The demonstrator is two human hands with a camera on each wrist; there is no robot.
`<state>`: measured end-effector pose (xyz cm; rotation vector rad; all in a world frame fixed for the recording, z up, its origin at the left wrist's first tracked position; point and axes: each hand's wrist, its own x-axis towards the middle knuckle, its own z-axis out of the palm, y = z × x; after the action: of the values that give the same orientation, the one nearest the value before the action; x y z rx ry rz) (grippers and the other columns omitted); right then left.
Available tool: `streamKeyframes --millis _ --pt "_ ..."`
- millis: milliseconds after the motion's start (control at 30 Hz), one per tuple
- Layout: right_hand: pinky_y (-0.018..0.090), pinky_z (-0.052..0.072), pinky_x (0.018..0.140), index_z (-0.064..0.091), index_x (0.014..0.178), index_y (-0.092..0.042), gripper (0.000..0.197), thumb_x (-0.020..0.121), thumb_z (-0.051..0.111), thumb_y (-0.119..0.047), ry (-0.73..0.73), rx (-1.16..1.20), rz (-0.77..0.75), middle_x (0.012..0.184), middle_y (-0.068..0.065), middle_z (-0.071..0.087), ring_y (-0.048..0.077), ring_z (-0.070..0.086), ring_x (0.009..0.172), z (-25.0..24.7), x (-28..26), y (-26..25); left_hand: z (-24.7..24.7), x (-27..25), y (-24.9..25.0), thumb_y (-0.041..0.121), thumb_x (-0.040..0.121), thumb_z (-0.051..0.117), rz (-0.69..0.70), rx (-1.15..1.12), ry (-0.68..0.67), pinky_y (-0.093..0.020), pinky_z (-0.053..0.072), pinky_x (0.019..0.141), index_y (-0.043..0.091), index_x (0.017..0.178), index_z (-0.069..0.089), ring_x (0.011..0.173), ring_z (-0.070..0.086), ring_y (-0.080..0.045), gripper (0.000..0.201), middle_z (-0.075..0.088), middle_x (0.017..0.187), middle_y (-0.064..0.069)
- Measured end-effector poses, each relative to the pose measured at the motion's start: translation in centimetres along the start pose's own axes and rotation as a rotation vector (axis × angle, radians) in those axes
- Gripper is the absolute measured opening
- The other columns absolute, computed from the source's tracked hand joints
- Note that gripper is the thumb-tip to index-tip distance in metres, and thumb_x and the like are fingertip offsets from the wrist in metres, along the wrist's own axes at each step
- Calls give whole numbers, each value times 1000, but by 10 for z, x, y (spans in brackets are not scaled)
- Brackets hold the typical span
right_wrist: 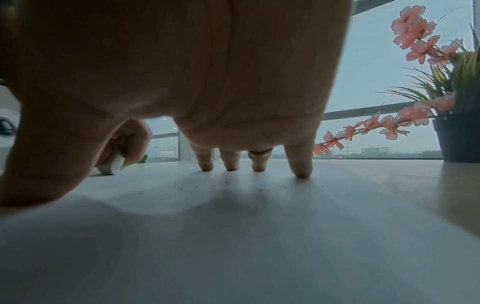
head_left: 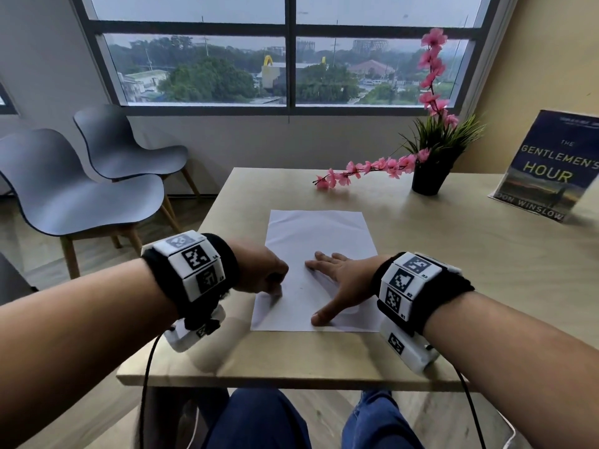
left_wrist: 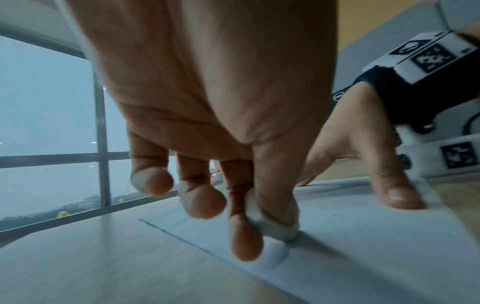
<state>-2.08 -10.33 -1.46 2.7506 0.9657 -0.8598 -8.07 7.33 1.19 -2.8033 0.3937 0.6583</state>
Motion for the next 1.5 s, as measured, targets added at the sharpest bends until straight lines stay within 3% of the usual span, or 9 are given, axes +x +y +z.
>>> streamKeyframes --millis 133,300,500,700,833,967,1167,1333,1500 --pt "54 5 119 -8 152 -40 116 68 65 -74 -5 2 -7 159 -17 -18 12 -13 148 0 0 1 5 -7 9 34 97 47 69 -16 -38 -32 41 77 15 106 54 88 52 -21 22 62 107 -4" --pt "53 4 119 -7 152 -40 115 69 65 -73 -1 6 -3 160 -17 -17 12 -13 148 -1 -2 -1 -2 2 -14 26 96 49 -44 -77 6 -30 41 78 13 108 56 85 49 -15 19 64 102 -3" --pt "51 4 120 -6 153 -40 115 69 66 -73 8 9 -3 160 -17 -17 12 -12 149 0 -2 -1 6 -1 -4 34 97 47 21 -5 -7 -26 32 72 14 109 55 82 43 -17 25 57 98 -5" --pt "52 4 119 -6 152 -41 115 69 65 -73 9 6 7 160 -18 -16 11 -12 149 -1 -3 -1 2 9 -18 39 97 46 -57 27 30 -27 33 71 16 109 55 82 45 -17 28 59 99 -3" --pt "52 5 119 -6 152 -40 115 69 66 -73 7 7 8 160 -17 -16 11 -12 149 -1 -3 -1 11 4 -9 34 96 48 41 -29 -17 -28 37 73 17 102 55 83 47 -17 19 60 97 -2" --pt "50 7 120 -1 154 -37 115 69 69 -69 18 15 -2 161 -14 -11 13 -7 149 -4 -7 -5 8 3 -27 36 93 54 -49 -188 56 -30 46 79 26 72 44 83 57 -20 26 66 90 0" --pt "33 22 116 15 153 -33 90 81 61 -63 151 184 -110 160 -11 17 13 27 144 -15 -25 -6 -9 7 -28 38 91 58 15 -732 263 -29 55 76 15 104 59 77 64 -12 27 71 91 3" --pt "23 47 83 58 125 -18 49 87 64 -48 440 423 -151 122 -3 66 13 61 108 -24 -23 -5 -18 18 -19 25 89 64 101 -1004 320 -27 55 71 18 92 41 71 63 -15 24 71 80 1" --pt "29 54 70 70 96 -15 27 86 69 -40 465 637 -130 92 2 76 14 72 86 -22 -19 11 -22 30 -17 14 88 65 186 -1062 188 -22 51 66 18 91 38 66 65 -9 27 73 86 -1"
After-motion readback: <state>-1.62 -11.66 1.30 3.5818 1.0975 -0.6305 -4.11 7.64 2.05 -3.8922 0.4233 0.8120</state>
